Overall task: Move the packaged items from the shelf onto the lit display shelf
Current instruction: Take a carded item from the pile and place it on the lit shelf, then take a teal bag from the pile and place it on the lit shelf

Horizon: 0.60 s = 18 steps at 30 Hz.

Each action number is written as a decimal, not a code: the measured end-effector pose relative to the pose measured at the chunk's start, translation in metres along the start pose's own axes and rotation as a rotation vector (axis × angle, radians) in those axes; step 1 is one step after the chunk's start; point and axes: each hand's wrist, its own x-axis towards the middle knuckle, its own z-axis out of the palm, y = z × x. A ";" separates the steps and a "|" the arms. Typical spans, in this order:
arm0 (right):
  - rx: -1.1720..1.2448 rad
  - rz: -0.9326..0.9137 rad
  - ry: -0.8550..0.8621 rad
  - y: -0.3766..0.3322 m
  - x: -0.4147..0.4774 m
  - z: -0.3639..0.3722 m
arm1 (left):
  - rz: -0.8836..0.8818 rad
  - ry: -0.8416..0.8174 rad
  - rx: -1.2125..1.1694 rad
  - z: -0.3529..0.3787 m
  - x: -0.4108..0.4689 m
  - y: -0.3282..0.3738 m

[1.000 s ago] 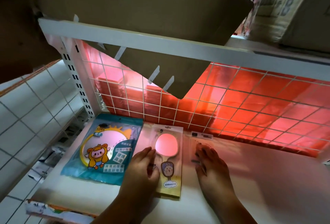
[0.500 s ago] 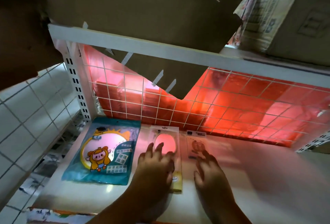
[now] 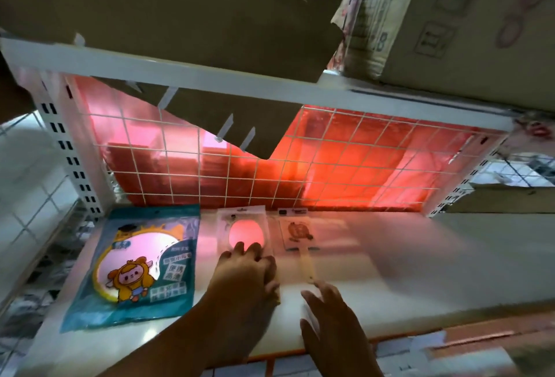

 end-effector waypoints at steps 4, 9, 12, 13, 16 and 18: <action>0.067 0.096 0.032 0.006 0.000 -0.028 | 0.053 0.133 -0.060 -0.012 0.012 0.014; 0.136 0.111 0.158 0.029 0.004 -0.088 | 0.237 0.236 -0.249 -0.062 0.023 0.078; 0.144 0.134 0.268 0.061 -0.010 -0.133 | 0.317 0.257 -0.256 -0.091 0.034 0.139; 0.142 0.136 0.307 0.073 -0.017 -0.149 | 0.350 0.283 -0.238 -0.100 0.037 0.158; 0.152 0.170 0.434 0.119 -0.061 -0.204 | 0.450 0.314 -0.219 -0.120 0.047 0.230; 0.136 0.191 0.522 0.146 -0.095 -0.241 | 0.523 0.339 -0.248 -0.131 0.050 0.277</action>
